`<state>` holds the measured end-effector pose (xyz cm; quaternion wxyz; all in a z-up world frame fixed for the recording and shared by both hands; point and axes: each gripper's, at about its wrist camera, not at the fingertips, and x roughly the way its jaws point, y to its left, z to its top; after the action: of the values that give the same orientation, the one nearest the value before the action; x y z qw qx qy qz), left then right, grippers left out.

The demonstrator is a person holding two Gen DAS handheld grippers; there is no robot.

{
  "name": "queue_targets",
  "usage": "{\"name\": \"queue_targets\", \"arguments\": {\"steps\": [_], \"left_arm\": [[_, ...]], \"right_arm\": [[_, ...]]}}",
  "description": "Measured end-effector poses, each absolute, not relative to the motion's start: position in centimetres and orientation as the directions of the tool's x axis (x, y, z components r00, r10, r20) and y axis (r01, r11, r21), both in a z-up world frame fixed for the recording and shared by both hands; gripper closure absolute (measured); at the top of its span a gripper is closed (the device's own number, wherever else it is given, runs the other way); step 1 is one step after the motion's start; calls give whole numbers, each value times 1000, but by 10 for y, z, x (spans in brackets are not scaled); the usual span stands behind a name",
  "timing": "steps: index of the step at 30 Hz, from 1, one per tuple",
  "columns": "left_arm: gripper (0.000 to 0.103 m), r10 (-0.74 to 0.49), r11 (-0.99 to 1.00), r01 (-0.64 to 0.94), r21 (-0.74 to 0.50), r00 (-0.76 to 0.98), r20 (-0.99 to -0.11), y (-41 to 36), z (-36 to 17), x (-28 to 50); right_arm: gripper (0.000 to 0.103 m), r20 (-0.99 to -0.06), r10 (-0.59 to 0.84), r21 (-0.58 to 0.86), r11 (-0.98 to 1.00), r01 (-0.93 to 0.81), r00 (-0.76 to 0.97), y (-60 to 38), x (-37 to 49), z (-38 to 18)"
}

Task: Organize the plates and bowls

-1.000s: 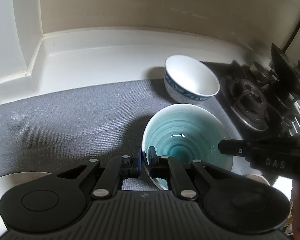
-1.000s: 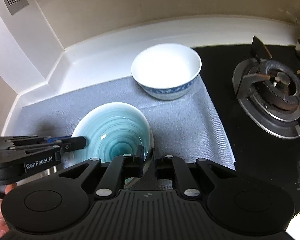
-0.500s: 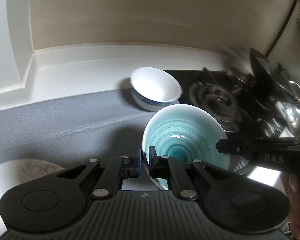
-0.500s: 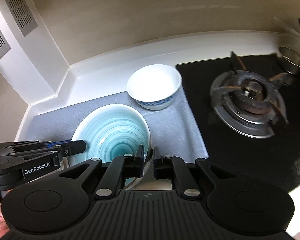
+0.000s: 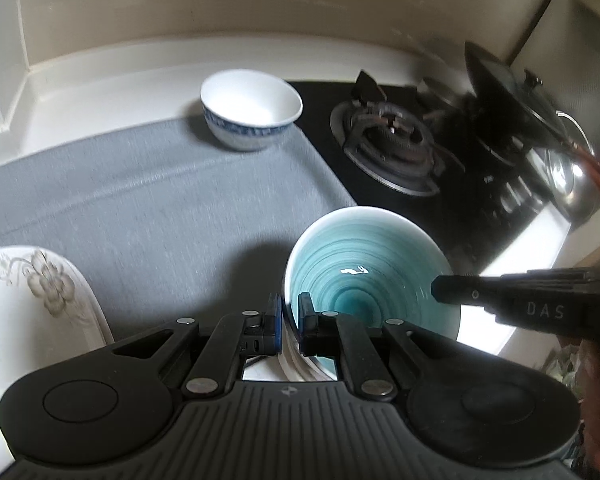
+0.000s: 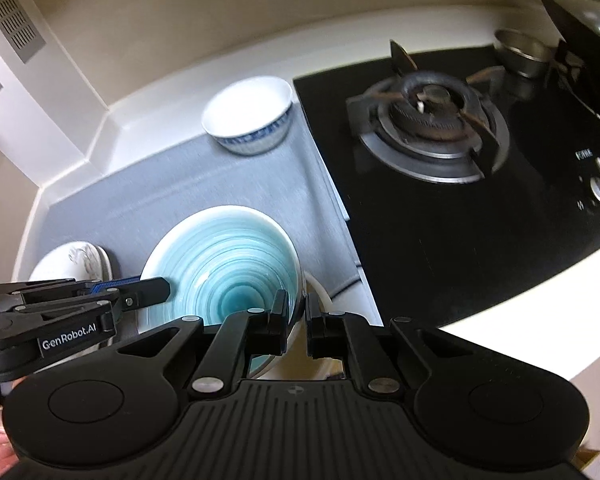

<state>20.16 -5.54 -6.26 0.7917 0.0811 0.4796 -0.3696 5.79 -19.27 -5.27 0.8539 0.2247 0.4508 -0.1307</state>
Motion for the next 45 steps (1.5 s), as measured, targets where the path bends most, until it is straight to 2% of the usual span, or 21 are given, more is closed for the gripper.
{"name": "queue_targets", "arguments": {"steps": [10,35,45], "left_arm": [[95,-494,711,662,-237,231,-839,-56,-76,199],[94,-499,703,669,-242,222,-837,-56,-73,200],[93,-520,701,670,-243,248,-817,-54,-67,199]], "right_arm": [[94,-860,-22,242,862,445,510,-195,55,-65],[94,-899,-13,201,876,439,437,-189,67,-73],[91,-880,-11,212,886,413,474,-191,66,-65]]}}
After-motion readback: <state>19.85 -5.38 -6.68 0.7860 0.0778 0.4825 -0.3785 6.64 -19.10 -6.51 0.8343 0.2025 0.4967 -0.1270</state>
